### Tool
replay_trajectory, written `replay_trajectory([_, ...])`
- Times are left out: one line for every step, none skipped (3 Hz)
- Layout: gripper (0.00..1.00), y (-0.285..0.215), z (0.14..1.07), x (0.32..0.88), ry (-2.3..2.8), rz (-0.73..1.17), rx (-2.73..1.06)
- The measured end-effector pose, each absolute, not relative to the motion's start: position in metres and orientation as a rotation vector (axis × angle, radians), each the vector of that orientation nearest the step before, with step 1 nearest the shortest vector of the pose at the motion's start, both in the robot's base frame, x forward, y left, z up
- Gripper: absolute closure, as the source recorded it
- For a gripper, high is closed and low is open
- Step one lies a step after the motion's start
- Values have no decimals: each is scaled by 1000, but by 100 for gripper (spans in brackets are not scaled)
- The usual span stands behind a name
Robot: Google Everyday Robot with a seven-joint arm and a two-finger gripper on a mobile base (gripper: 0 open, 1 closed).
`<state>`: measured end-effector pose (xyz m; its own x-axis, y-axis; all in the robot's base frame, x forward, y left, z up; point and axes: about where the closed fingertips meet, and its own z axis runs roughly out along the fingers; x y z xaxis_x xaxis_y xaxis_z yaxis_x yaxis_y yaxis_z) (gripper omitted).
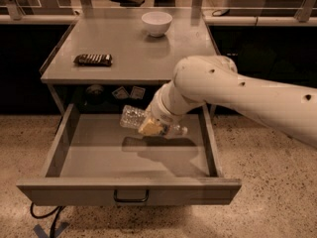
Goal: Pick water bottle from top drawer and place on counter
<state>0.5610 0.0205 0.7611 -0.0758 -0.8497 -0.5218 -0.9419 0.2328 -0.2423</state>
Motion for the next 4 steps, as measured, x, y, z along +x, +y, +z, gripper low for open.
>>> replay_trajectory([100, 42, 837, 584, 1834, 77, -1647])
replay_trajectory([100, 44, 841, 585, 1824, 75, -1647])
replay_trajectory([100, 44, 841, 585, 1825, 75, -1647])
replay_trajectory([100, 51, 869, 618, 1775, -27, -1675])
